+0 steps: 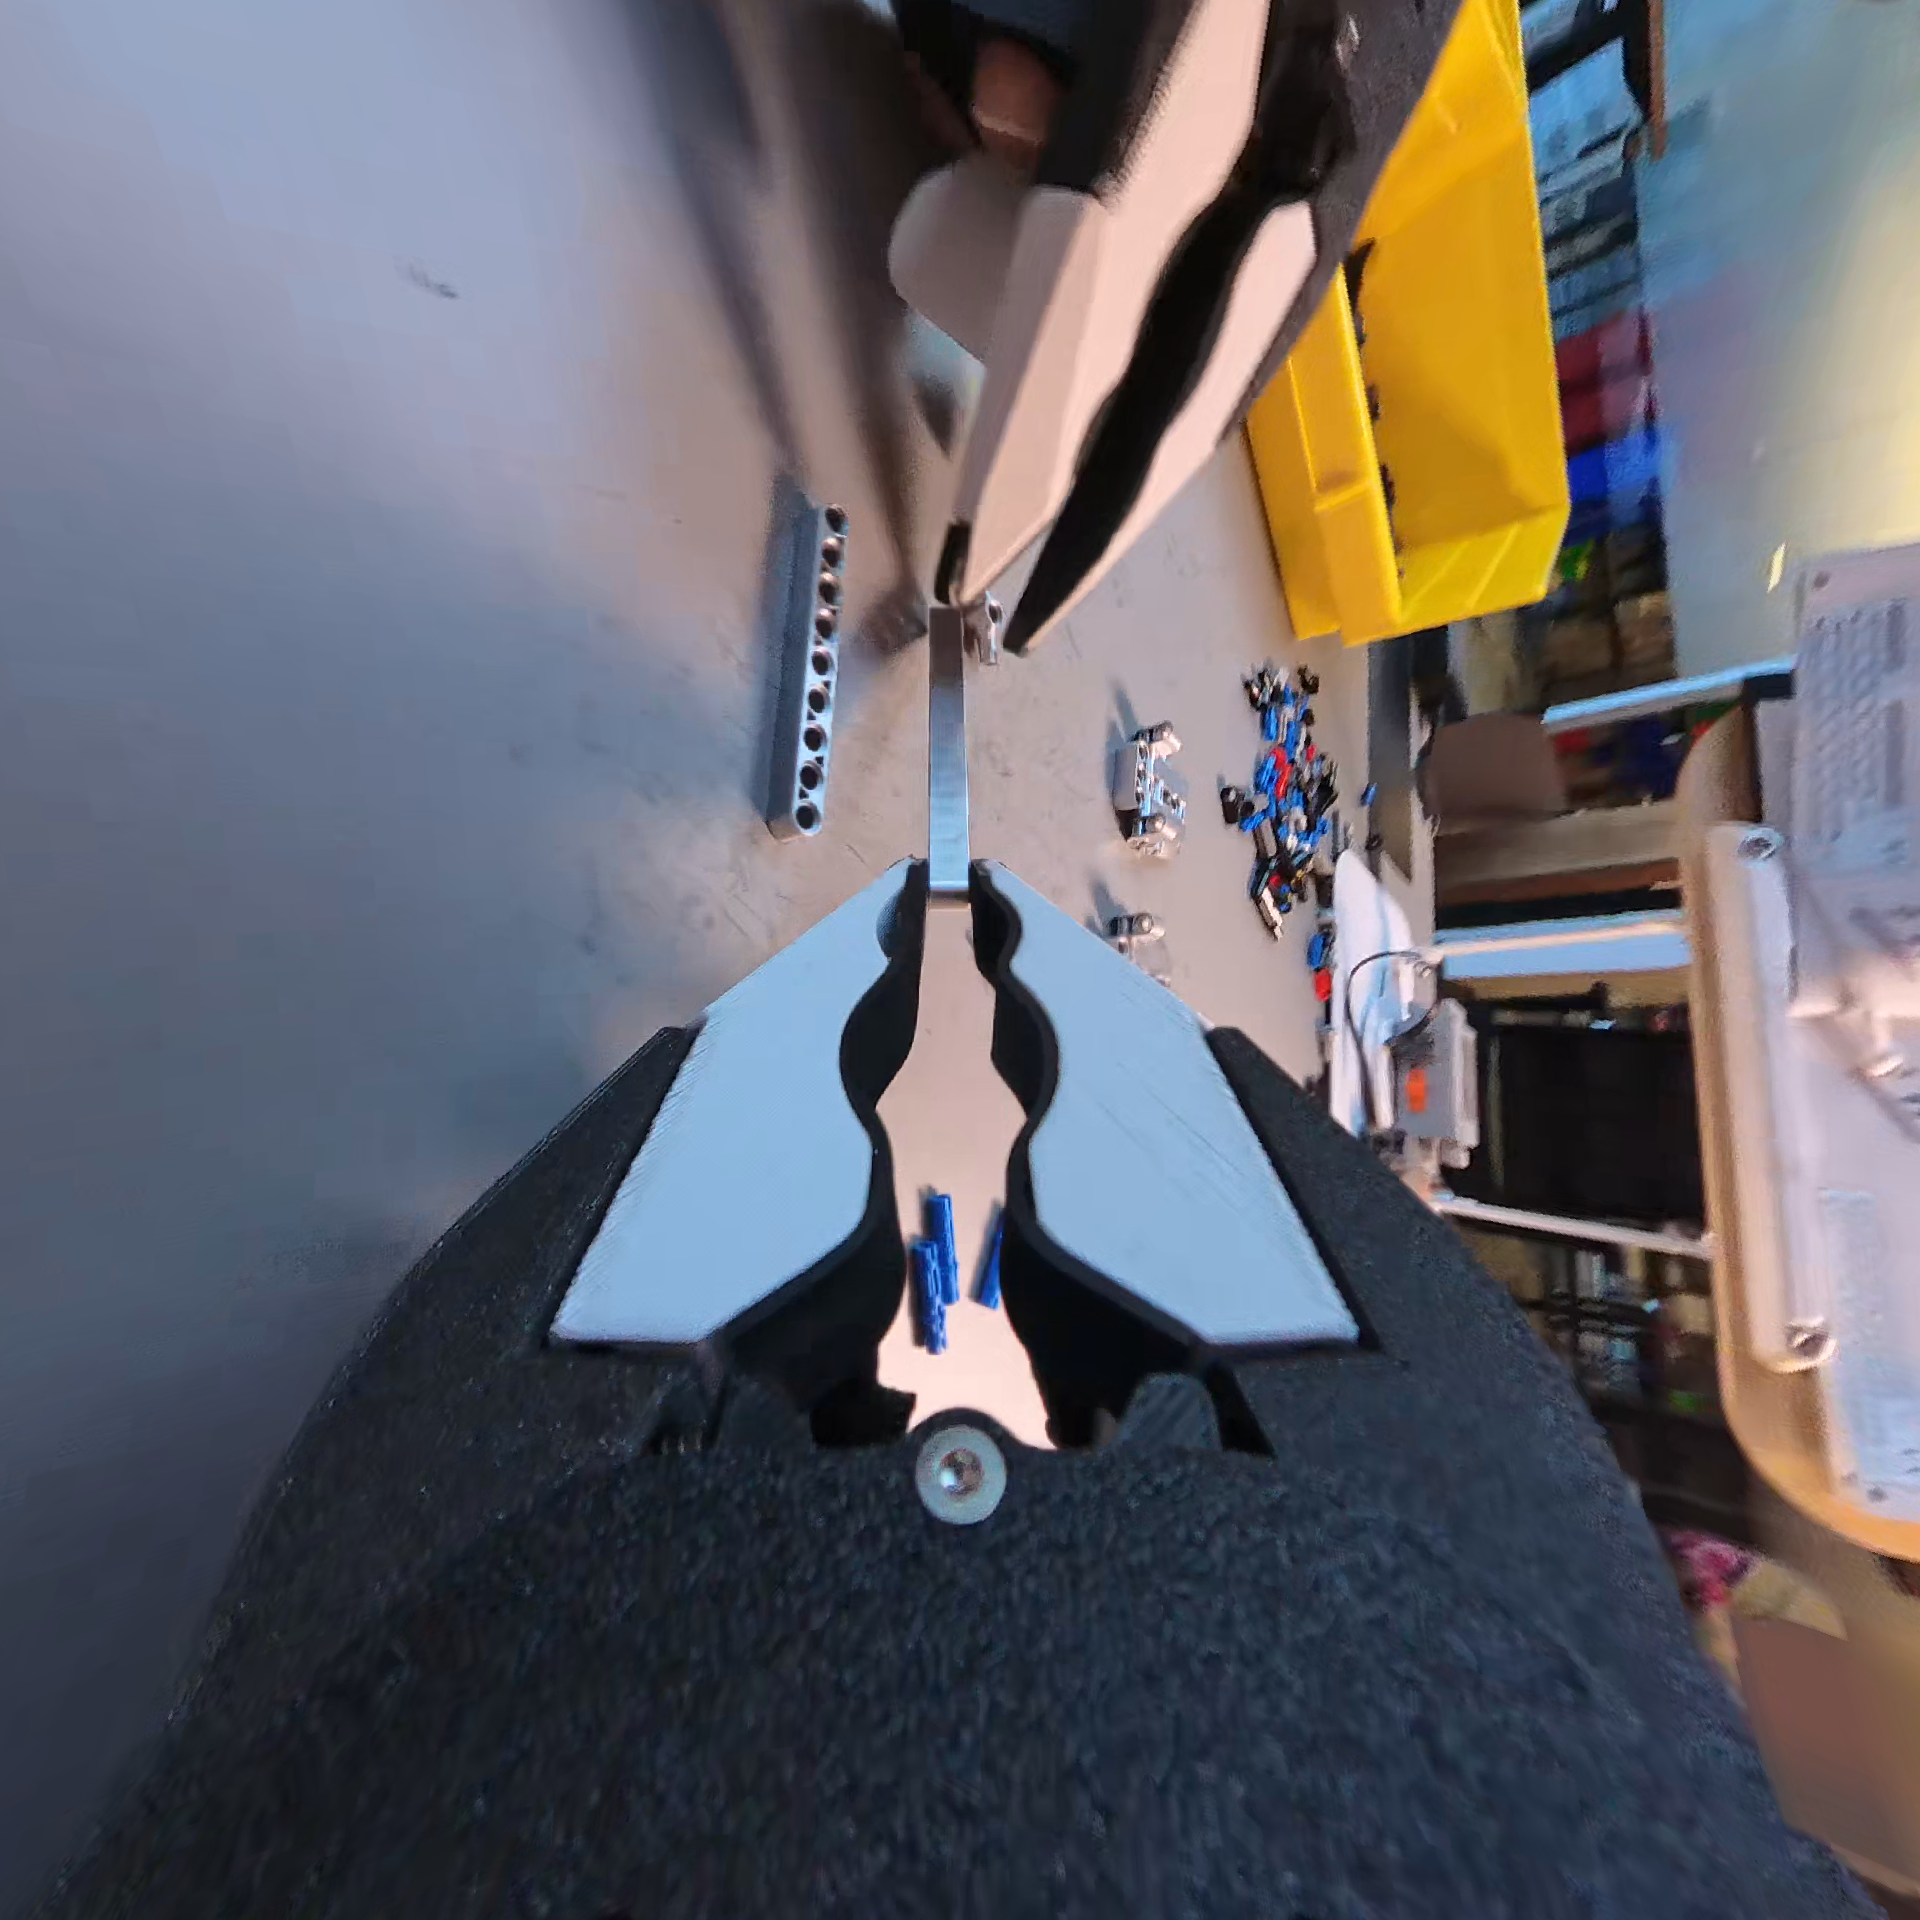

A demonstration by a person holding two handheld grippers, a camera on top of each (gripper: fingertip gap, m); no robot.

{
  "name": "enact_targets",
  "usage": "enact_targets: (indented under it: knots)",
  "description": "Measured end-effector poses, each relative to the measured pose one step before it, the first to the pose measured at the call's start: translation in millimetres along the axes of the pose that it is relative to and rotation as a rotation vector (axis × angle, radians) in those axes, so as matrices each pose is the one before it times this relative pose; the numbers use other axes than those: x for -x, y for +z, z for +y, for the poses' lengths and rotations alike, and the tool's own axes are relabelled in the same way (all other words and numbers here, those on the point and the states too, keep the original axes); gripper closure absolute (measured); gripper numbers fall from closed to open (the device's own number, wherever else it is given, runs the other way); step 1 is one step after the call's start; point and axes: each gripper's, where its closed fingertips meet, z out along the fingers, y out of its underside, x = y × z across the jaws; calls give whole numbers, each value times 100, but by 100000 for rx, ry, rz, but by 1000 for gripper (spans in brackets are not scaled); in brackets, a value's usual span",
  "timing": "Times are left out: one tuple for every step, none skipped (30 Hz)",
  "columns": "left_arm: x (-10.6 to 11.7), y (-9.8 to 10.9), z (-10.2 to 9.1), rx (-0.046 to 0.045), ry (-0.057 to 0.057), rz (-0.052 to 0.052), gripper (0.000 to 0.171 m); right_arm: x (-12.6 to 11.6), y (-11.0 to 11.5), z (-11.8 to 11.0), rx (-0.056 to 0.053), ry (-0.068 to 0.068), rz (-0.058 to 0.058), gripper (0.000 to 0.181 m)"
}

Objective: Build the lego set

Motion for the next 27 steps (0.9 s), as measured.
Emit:
enact_targets:
  knots:
    - [92,161,-44,586,1168,-397,152,222,9,-148,-1076,-3036,311,174]
    - [62,172,-12,802,2086,-518,152,221,-5,-78,-988,-2596,-61,174]
    - [-104,190,13,1064,2838,247,152,121,-14,9,-896,-2732,213,174]
    - [-161,221,33,1450,3170,496,152,71,6,119,-326,-2814,53,174]
    - [-142,231,9,1802,2775,441,152,168,26,185,-174,-2764,-874,174]
    - [-130,195,-42,1913,2057,519,153,96,65,175,-249,-2554,-553,174]
    - [-86,211,75,2761,2113,236,154,-12,78,156,-85,-2452,-62,174]
    - [11,204,104,2816,2373,-618,155,-87,86,133,163,-2358,220,174]
    - [17,185,98,2636,2322,-869,156,-125,69,80,268,-1948,379,174]
    - [-2,182,130,2398,2021,-831,157,1,88,44,263,-1251,-332,174]
    - [10,190,112,1876,1567,-1014,158,135,86,79,559,-701,-922,174]
    - [-28,200,58,1151,1074,-779,161,178,102,140,970,-440,-712,173]
    - [-28,158,-24,375,518,-793,162,144,65,249,1512,122,-349,173]
    - [-30,82,-82,39,234,-729,163,50,-51,319,1870,1381,-132,173]
    - [-31,30,-18,449,434,-787,165,-92,-215,232,1107,3030,75,169]
    - [-6,6,2,486,724,-1232,166,-134,-344,138,320,5591,-463,163]
    - [22,-2,-9,455,688,-1245,166,59,-382,107,-145,7826,-2488,160]
    - [31,4,-15,368,236,-1034,165,165,-368,54,-598,9172,-3418,158]
    - [32,10,-17,128,343,-700,165,-149,-337,-120,-1670,9724,-1235,158]
    - [75,-29,-32,-317,98,-478,164,-180,-320,-319,-2670,9553,-942,158]
    - [18,-93,-89,-1055,-848,536,160,-58,-275,-380,-2293,9113,-1696,158]
    - [-75,-214,-182,-2120,-1779,1575,157,-57,-233,-436,-1908,8307,-1335,158]
    - [-55,-325,-237,-2906,-2198,1707,156,-5,-200,-461,-1676,7663,-937,158]
    - [27,-391,-209,-3018,-2139,1042,155,304,-107,-385,-937,7533,-2342,158]
    - [262,-443,-178,-3031,-1977,-572,155,631,-42,-257,-131,6892,-3651,159]
    - [447,-474,-188,-3279,-1872,-1827,155,272,48,-9,1145,5676,-723,161]
    - [481,-488,-193,-3414,-1963,-2076,155,-70,100,336,3368,2569,2273,164]
